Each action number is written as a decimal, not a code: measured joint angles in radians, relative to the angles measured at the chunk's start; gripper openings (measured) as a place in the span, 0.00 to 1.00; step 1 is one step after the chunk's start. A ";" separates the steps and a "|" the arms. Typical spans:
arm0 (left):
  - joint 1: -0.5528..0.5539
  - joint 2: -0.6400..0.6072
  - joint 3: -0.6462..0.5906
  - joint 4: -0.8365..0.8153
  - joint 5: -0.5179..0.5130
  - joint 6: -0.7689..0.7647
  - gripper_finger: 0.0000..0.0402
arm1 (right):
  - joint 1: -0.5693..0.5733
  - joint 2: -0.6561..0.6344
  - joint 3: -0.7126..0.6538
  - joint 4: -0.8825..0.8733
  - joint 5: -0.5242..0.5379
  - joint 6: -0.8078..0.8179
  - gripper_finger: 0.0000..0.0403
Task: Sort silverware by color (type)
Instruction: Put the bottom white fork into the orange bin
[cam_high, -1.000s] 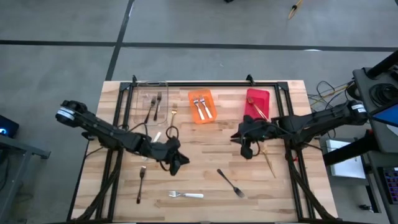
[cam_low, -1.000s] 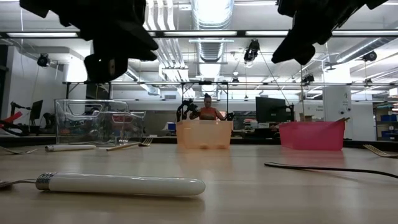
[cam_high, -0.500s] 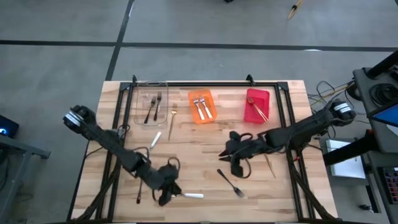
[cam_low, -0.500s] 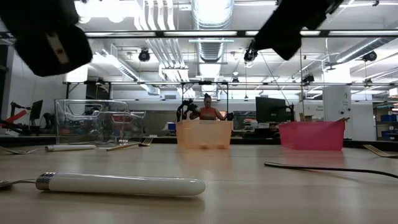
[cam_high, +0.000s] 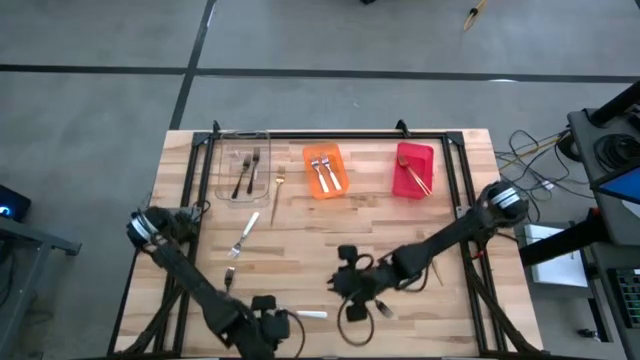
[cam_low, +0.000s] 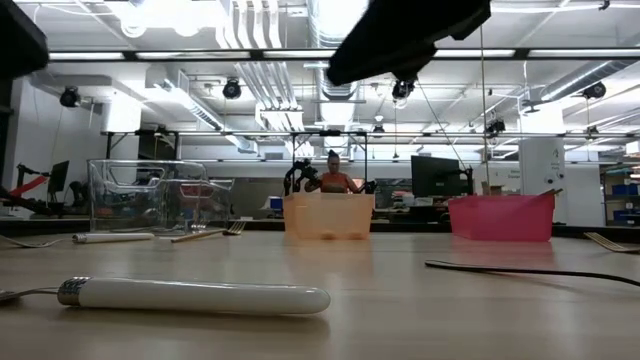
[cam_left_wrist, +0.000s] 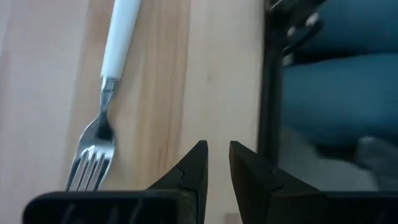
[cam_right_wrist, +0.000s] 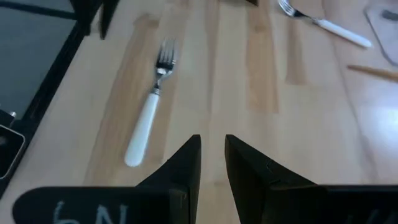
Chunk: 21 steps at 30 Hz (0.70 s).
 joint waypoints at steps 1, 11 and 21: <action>-0.010 0.017 0.029 -0.051 -0.013 -0.005 0.12 | 0.008 0.025 0.018 0.006 0.008 -0.009 0.16; -0.037 0.061 0.083 -0.220 -0.056 -0.033 0.12 | 0.031 0.263 0.206 0.033 0.014 -0.041 0.16; -0.053 0.013 -0.039 -0.232 -0.067 -0.079 0.12 | 0.026 0.414 0.382 0.045 0.013 -0.139 0.16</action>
